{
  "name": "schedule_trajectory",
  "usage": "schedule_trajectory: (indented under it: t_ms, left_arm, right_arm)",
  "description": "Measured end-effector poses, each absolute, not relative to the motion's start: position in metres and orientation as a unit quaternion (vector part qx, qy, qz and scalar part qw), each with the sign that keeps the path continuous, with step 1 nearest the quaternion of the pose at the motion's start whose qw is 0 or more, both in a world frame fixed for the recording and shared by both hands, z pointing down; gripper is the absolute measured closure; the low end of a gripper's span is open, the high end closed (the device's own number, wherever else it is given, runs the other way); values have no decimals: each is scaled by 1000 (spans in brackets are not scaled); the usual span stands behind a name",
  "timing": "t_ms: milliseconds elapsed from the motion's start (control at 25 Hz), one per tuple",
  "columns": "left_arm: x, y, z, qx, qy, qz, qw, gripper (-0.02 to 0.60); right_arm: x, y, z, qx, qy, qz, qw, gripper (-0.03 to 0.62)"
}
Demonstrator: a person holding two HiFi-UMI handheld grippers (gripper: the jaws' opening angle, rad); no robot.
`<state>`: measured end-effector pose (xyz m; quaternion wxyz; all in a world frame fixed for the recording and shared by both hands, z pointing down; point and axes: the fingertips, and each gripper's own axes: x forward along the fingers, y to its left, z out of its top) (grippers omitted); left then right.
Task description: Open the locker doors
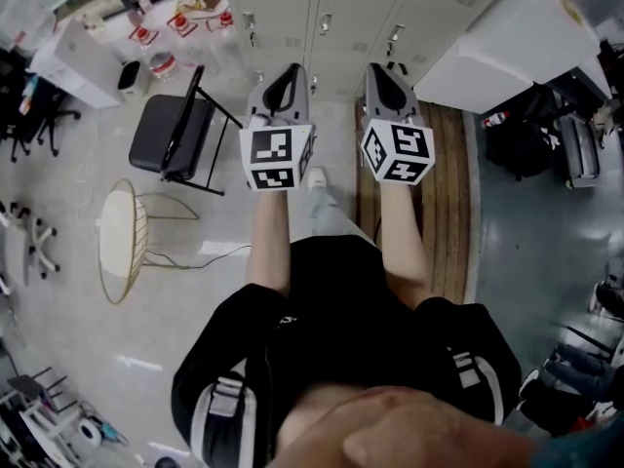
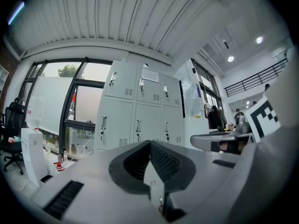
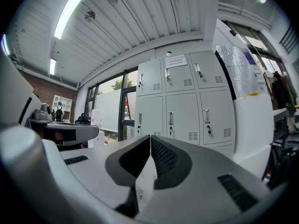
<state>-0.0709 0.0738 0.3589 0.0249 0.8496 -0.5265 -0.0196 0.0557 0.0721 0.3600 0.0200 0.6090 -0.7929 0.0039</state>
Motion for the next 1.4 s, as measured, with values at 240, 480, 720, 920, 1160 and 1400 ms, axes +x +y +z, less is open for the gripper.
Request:
schedule_trajectory:
  t_ms: [240, 480, 720, 920, 1160, 1400]
  left_arm:
    - [-71, 32, 364, 843, -537, -10, 33, 571]
    - [-59, -20, 359, 842, -538, -5, 32, 571]
    - [-42, -74, 356, 840, -541, -2, 37, 571]
    - [-41, -117, 367, 833, -551, 10, 47, 571]
    - [-30, -160, 374, 830, -555, 28, 46, 571]
    - [-7, -197, 375, 841, -538, 34, 42, 571]
  right_arm:
    - [58, 30, 360, 602, -799, 8, 20, 574]
    - [71, -27, 355, 600, -800, 13, 15, 574]
    - [91, -86, 351, 597, -802, 20, 8, 574]
    - [103, -131, 358, 593, -804, 33, 0, 574]
    - [115, -179, 370, 583, -811, 54, -3, 574]
    - [128, -218, 376, 580, -813, 62, -2, 574]
